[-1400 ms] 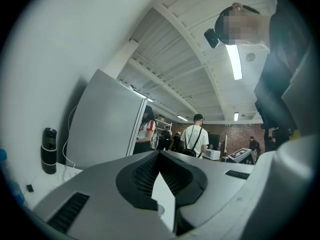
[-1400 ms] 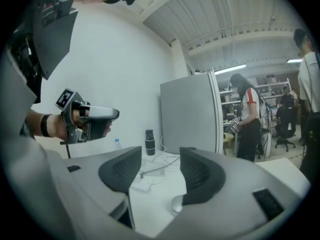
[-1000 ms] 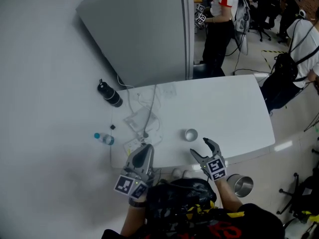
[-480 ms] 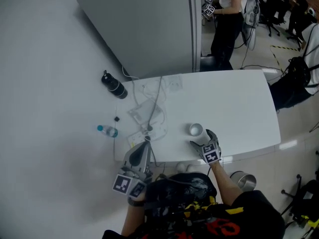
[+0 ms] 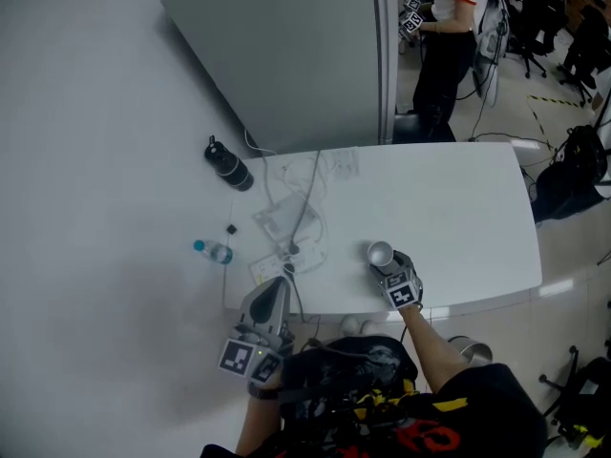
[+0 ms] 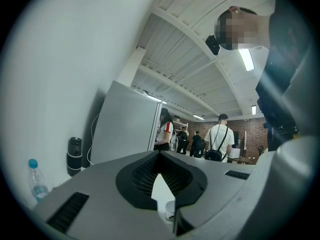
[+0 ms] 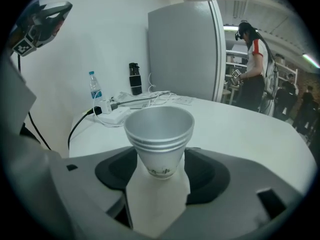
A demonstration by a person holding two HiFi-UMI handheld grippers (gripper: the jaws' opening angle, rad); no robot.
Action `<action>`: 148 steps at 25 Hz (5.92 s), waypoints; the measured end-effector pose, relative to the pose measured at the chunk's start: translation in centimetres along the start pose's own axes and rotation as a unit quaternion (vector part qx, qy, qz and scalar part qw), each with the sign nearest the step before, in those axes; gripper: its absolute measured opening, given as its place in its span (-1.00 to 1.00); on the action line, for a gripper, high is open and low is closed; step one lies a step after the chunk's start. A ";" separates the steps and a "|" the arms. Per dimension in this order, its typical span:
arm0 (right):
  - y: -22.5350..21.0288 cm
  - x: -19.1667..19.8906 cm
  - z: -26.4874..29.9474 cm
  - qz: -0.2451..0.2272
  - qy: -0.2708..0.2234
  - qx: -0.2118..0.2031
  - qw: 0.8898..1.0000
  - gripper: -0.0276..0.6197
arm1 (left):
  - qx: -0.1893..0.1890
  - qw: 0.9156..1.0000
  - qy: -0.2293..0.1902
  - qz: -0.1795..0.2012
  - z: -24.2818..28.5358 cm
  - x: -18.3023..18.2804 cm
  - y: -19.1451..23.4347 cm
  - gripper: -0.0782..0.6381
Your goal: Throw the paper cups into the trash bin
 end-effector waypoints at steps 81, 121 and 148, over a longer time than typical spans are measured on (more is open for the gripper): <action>1.0 2.9 -44.5 0.129 -0.268 0.315 0.901 0.00 | 0.453 0.886 0.064 0.078 15.7 1.0 -21.8 -0.78; -1.0 17.5 -58.2 0.321 -0.253 0.538 0.737 0.00 | 0.716 0.672 0.151 0.111 22.1 5.8 -50.2 -0.78; -5.7 31.0 -69.0 0.331 -0.261 0.553 0.719 0.00 | 0.726 0.657 0.168 0.114 19.8 10.1 -67.5 -0.78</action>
Point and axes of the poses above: the fingertips, and each gripper's own axes: z forward along the fingers, y to its left, x out of its underside, the point moved 9 cm from there along -z, backward along the fingers, and after that the axes turned 9 degrees about y, right-handed, at the moved point
